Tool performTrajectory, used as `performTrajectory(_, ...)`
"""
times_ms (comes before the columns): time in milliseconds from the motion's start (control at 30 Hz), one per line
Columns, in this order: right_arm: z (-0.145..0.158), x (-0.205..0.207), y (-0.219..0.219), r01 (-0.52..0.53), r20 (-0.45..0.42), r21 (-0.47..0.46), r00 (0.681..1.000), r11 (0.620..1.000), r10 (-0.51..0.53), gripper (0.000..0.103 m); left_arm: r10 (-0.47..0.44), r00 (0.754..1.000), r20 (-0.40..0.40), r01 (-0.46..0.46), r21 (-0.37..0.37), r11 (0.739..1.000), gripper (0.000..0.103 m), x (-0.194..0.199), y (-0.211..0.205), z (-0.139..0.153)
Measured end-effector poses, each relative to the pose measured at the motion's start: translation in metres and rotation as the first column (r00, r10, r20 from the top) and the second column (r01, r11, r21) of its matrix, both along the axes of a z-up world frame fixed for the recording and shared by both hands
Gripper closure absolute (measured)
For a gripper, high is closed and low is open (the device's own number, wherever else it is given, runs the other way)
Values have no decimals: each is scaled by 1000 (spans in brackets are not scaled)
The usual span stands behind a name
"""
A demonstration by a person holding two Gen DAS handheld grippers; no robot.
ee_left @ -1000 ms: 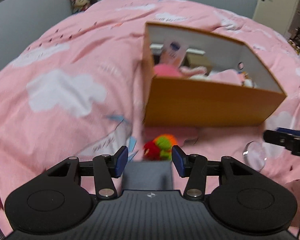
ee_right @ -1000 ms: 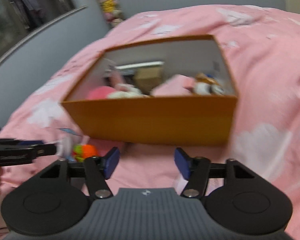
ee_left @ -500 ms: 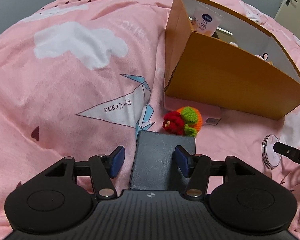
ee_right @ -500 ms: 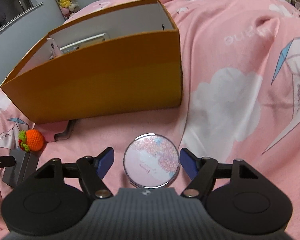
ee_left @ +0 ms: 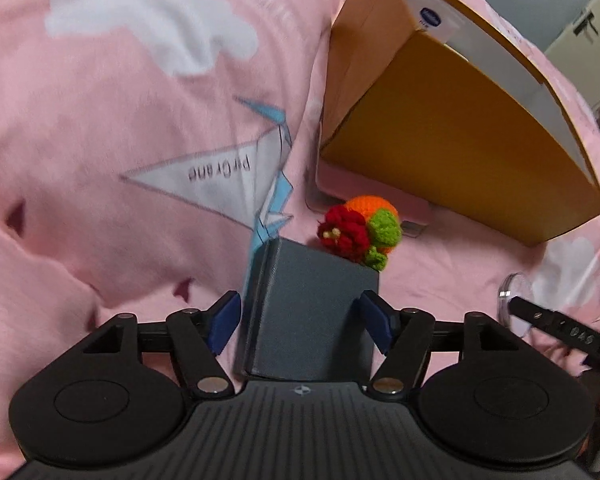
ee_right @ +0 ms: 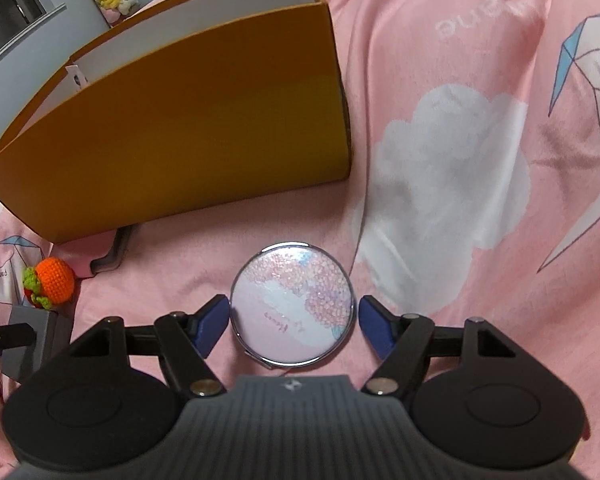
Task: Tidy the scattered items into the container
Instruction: 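Close the left tool on the dark grey box while the right tool grips the round compact mirror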
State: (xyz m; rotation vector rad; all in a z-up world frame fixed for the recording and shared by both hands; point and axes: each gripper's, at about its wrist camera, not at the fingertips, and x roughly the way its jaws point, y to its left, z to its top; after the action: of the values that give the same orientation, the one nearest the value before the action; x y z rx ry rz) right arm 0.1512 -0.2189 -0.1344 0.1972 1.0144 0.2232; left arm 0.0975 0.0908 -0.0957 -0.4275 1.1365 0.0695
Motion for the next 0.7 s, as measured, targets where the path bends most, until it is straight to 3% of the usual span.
performTrajectory(300,-8,7,-8,34,-33,66,999,997,-32,28,0,1000,1,0,-63,998,19,5,1,-13)
performTrajectory(400,-9,9,-11,41,-44,88,998,995,-38,29,-21,1000,15,21,-36,999,21,3,-6,-9)
performTrajectory(567,-5,4,-12,48,-29,97,999,994,-45,44,-63,995,83,60,31,998,45,-9,-20,12)
performTrajectory(700,-1,0,-14,45,-22,118,999,992,-42,55,-99,989,110,102,-17,995,61,-9,-25,19)
